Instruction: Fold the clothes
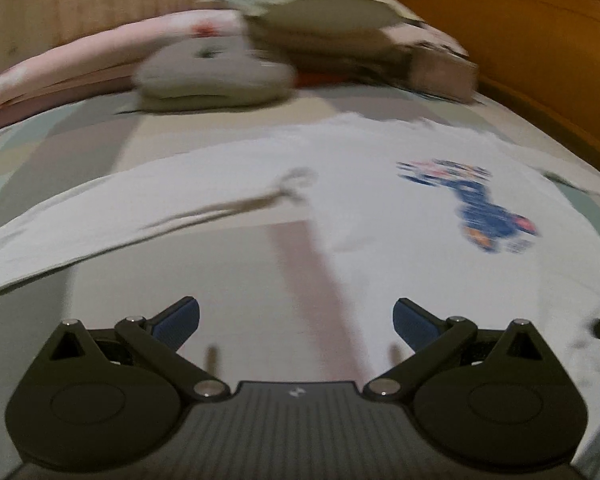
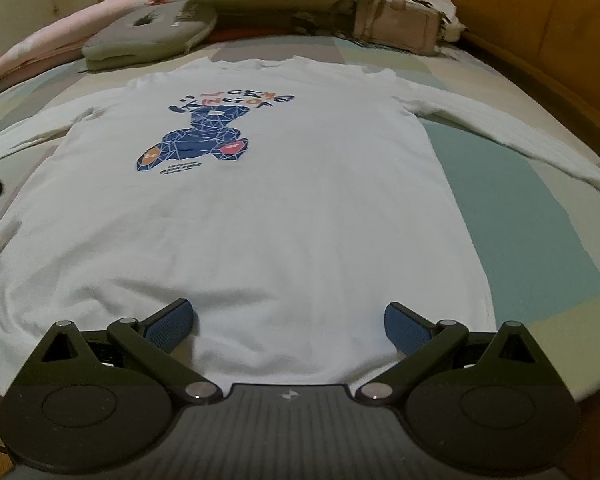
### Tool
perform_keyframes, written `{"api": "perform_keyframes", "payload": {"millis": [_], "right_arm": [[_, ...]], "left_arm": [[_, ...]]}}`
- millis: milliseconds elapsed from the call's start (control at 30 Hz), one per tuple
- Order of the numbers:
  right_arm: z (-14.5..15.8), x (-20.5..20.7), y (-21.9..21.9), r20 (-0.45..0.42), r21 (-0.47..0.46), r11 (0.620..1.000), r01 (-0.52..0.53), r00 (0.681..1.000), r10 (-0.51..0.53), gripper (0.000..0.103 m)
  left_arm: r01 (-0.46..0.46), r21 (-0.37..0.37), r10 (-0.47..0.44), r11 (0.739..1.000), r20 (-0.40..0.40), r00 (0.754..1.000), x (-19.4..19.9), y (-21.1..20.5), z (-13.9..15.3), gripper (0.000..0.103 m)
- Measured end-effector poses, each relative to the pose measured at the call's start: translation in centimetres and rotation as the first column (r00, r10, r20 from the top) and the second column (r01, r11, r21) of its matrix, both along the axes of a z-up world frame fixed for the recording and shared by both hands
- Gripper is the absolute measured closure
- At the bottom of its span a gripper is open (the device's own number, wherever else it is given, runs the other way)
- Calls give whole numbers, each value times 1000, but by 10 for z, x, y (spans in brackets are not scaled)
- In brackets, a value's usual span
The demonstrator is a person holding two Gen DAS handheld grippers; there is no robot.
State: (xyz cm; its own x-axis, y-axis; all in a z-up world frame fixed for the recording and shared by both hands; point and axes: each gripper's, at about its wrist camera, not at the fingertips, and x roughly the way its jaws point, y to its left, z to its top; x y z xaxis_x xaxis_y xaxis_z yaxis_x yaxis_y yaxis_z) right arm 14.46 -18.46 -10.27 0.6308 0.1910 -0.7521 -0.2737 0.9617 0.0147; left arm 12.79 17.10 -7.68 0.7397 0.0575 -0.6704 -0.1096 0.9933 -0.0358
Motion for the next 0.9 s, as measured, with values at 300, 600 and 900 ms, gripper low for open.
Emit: {"api": "perform_keyframes", "payload": {"millis": [300, 600, 900], "right_arm": [[28, -5, 14, 125, 38, 999, 11, 992, -16, 0], [32, -4, 31, 131, 67, 998, -11, 991, 2, 0], [36, -7, 33, 136, 84, 996, -3, 991, -8, 0]], "left_arm": [[-330, -53, 333, 943, 89, 939, -20, 114, -15, 1], [-402, -338, 462, 851, 119, 879, -19, 178, -44, 1], [-396, -337, 464, 854, 151, 873, -4, 188, -49, 1]]}}
